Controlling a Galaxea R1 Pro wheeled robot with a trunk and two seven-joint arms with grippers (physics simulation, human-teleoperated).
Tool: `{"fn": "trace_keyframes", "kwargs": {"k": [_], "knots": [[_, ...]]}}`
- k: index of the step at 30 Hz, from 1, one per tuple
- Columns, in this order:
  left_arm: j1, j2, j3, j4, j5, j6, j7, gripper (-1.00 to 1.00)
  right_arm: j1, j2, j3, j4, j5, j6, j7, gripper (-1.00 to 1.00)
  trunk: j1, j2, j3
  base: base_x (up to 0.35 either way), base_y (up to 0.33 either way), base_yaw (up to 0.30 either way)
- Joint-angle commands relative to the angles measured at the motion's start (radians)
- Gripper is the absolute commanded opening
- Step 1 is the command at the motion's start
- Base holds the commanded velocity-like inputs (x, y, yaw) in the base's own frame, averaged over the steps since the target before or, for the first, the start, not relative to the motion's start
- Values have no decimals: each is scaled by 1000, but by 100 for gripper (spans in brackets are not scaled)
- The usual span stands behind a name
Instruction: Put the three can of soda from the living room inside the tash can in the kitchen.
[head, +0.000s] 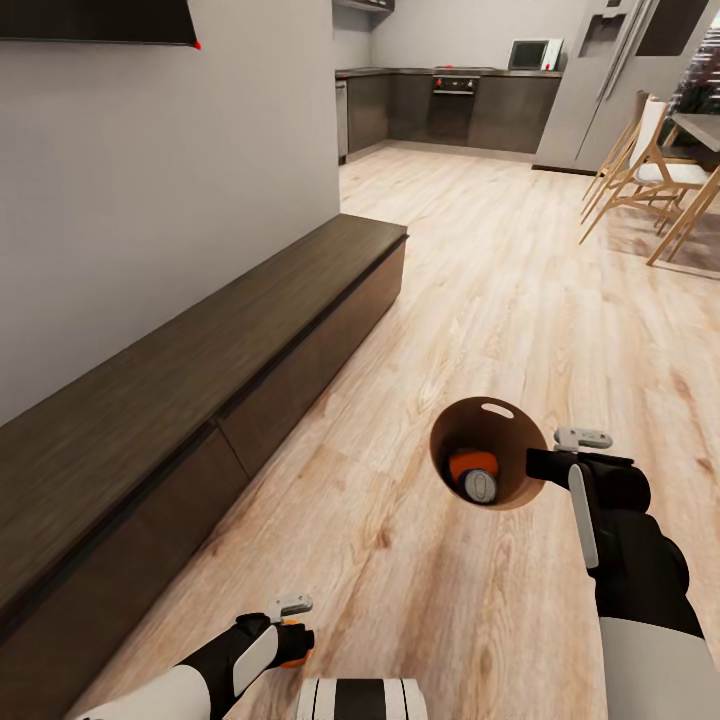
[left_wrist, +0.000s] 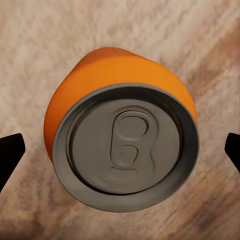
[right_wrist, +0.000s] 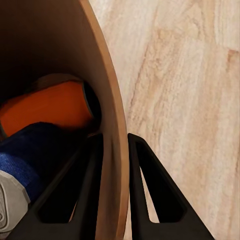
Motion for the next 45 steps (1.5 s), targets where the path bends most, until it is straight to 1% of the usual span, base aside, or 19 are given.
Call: {"fn": "trace_keyframes", "kwargs": {"k": [1,9,10,22,34,38,45], "knots": [[0,0,0,0,0,0,0,100,0,0,0,0,-13,0,6,-100,0,0,0,0,0,0],[0,0,0,0,0,0,0,100,0,0,0,0,-13,0,6,-100,0,0,0,0,0,0],[0,0,0,0,0,0,0,-100,0,0,0,0,-13,0,6,-100,0,0,0,0,0,0],[0,0,1,0,0,-2,0,-100,0,0,0,0,-13,0,6,-100,0,0,0,0,0,0],[0,3,-5,-9,0,-2,-10,-100,0,-1,-1,0,-13,0,6,-100,-6,3,46,0,0,0],[0,3,-30,-13,1,-2,-11,-100,0,-1,-1,0,-13,0,6,-100,-21,31,59,0,0,0],[0,3,-43,-16,1,-2,-11,-100,0,-1,-1,1,-13,0,6,-100,-48,80,81,0,0,0]]}}
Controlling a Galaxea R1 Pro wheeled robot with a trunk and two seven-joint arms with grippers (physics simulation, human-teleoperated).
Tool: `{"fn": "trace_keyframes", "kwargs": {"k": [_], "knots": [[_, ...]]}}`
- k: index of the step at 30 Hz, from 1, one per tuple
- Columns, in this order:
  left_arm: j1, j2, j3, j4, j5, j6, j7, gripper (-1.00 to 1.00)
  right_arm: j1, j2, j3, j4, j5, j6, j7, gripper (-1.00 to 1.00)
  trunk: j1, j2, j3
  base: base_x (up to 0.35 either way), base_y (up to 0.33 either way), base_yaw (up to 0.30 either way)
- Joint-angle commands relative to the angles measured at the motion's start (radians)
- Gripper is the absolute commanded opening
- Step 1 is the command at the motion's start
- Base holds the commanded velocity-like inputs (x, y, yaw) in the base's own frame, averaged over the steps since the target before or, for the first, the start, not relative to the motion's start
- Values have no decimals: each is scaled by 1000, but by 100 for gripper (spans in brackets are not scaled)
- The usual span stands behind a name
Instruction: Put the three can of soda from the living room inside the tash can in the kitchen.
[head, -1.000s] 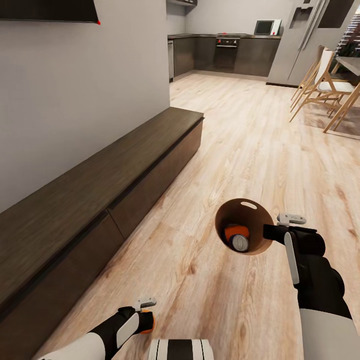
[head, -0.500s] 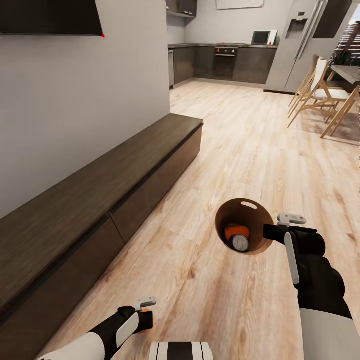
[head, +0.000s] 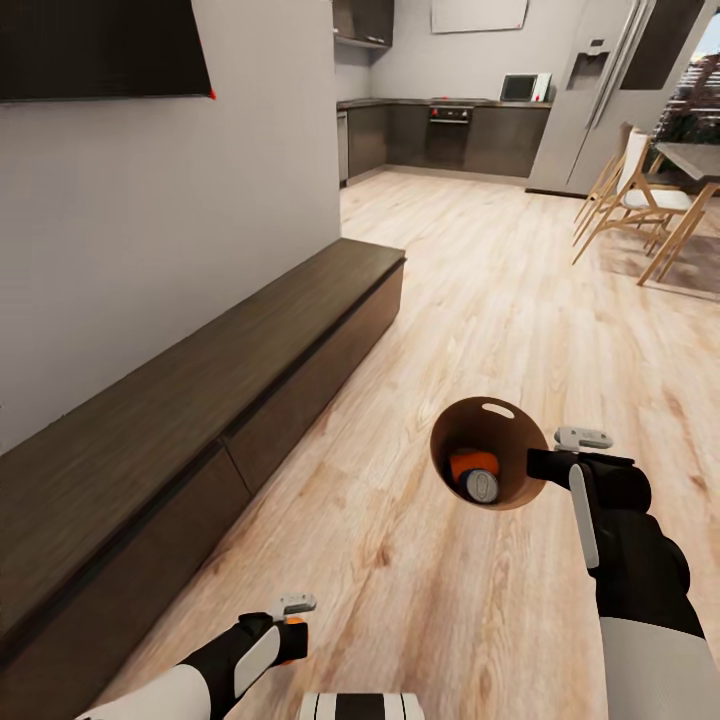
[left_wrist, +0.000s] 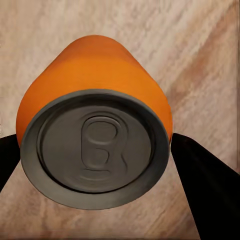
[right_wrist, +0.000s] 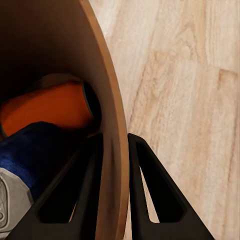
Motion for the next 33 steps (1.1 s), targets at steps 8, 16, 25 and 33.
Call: {"fn": "trace_keyframes", "kwargs": {"k": [8,16,25,33], "knots": [[0,-2,-19,-2,0,0,-2,-100,0,-1,-2,1,-12,0,5,-100,-31,56,25,0,0,0],[0,3,-26,-66,0,9,-5,-100,0,-3,-4,5,-11,0,5,-100,-62,112,50,0,0,0],[0,8,-28,-190,0,78,-4,-100,0,-4,-7,14,-11,0,4,-100,-96,175,78,0,0,0],[0,8,-27,-296,0,153,1,-100,0,-6,-11,21,-11,0,1,-100,-127,231,104,0,0,0]]}}
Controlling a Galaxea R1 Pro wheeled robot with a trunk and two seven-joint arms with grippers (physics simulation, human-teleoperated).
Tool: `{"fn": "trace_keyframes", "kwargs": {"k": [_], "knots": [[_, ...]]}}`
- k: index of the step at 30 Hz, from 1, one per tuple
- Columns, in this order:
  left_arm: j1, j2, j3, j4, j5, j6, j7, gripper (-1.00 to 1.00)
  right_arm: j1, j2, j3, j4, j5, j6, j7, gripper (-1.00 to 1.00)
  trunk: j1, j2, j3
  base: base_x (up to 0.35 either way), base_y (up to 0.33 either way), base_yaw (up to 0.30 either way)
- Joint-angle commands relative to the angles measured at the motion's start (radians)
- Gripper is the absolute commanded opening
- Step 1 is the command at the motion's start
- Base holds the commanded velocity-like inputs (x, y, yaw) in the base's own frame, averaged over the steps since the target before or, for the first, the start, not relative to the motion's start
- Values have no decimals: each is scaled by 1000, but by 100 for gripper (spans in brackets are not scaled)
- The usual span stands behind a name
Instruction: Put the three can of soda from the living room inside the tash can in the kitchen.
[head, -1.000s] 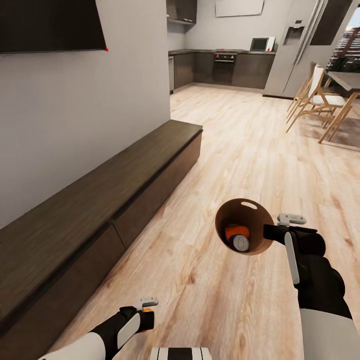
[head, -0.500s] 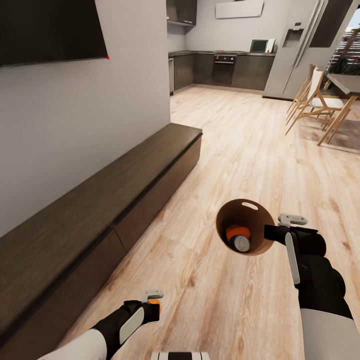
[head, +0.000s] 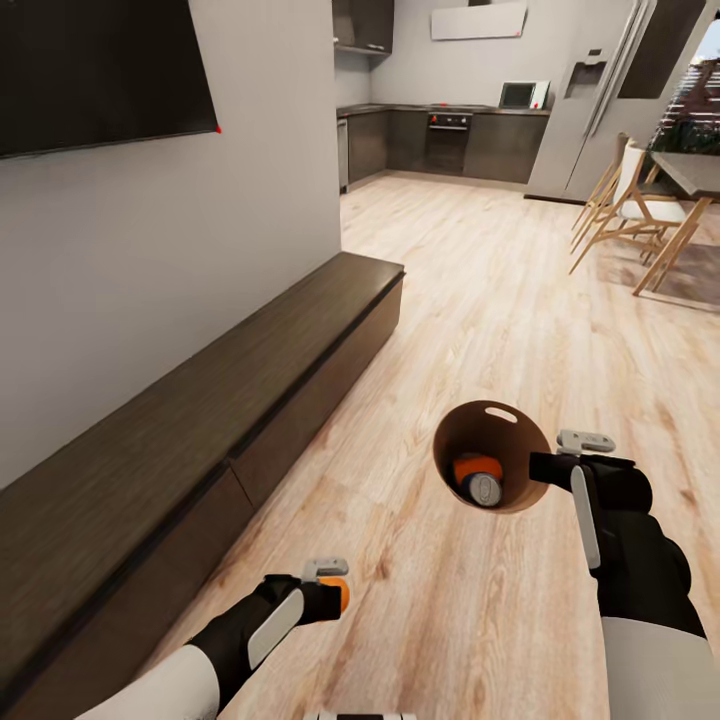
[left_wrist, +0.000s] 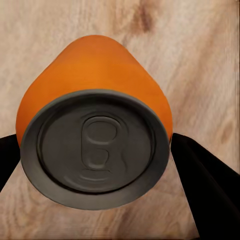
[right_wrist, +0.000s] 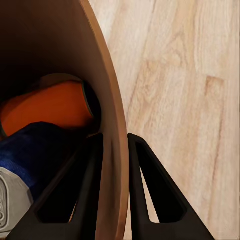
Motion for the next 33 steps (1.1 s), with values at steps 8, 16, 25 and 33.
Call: {"fn": "trace_keyframes", "kwargs": {"k": [8,16,25,33], "knots": [[0,6,2,-102,-1,94,4,-100,0,-2,-3,37,-8,0,-1,-100,-31,56,25,0,0,0],[-3,25,10,-177,1,193,6,-100,0,-9,-10,109,-1,0,-7,-100,-62,112,50,0,0,0],[-6,47,16,-436,1,381,96,-100,-3,-7,-8,180,-2,-6,-183,-100,-96,175,79,0,0,0],[-6,53,17,-558,1,491,118,-100,-3,-5,-7,199,3,-25,-230,-100,-127,231,104,0,0,0]]}}
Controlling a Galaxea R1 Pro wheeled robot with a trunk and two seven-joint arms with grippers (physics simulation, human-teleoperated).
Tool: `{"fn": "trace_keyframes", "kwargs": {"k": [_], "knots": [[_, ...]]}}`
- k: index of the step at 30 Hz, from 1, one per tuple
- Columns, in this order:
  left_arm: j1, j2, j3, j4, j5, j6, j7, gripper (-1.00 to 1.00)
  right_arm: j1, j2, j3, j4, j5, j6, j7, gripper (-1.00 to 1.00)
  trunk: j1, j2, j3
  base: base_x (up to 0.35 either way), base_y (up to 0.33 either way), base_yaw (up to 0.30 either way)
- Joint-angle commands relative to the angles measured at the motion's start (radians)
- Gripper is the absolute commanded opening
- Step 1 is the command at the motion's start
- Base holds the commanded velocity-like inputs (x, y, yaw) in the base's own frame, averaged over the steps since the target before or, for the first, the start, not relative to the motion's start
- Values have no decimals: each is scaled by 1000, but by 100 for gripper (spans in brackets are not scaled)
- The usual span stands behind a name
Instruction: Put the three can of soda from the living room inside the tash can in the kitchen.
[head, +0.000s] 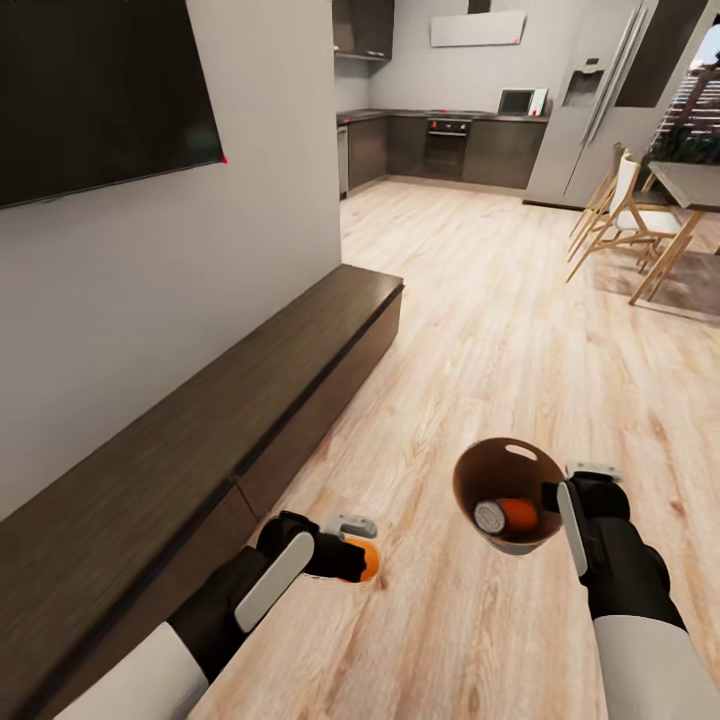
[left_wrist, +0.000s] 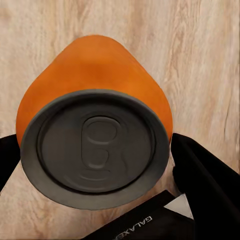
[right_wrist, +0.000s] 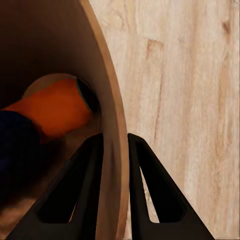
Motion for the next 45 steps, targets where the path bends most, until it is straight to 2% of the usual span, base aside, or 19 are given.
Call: {"fn": "trace_keyframes", "kwargs": {"k": [1,3,7,12,15,19,21,25,28,37,41,45], "knots": [[1,2,0,-39,-4,17,1,-100,0,2,1,1,1,-1,-6,-100,-4,7,3,0,0,0],[1,6,1,-91,-2,46,2,-100,0,5,6,1,2,-12,-29,-100,-12,21,10,0,0,0],[3,25,3,-138,4,70,2,-100,-1,8,13,6,-1,-39,-73,-100,-27,49,22,0,0,0],[3,36,4,-162,8,70,1,-100,-2,9,15,9,-5,-52,-138,-100,-46,84,38,0,0,0],[3,37,4,-167,9,70,1,-100,-2,9,15,10,-5,-57,-152,-100,-58,105,47,0,0,0],[3,38,7,-170,10,70,1,-100,-3,9,15,45,-2,-113,-183,-100,-73,133,60,0,0,0],[3,38,20,-171,11,70,1,-100,-4,10,16,63,-3,-128,-212,-100,-81,147,66,0,0,0],[3,38,117,-177,15,70,-5,-100,-5,26,18,88,-6,-152,-276,-100,-96,175,78,0,0,0],[3,38,140,-193,15,70,-7,-100,-5,32,18,100,-4,-157,-287,-100,-107,196,88,0,0,0],[3,38,153,-258,15,70,-8,-100,-7,36,24,152,3,-171,-301,-100,-142,259,116,0,0,0],[3,38,151,-281,14,70,-8,-100,-9,37,59,204,-1,-210,-366,-100,-157,287,129,0,0,0],[3,38,153,-300,14,70,-8,-100,-9,37,69,222,-4,-220,-391,-100,-173,315,141,0,0,0]]}}
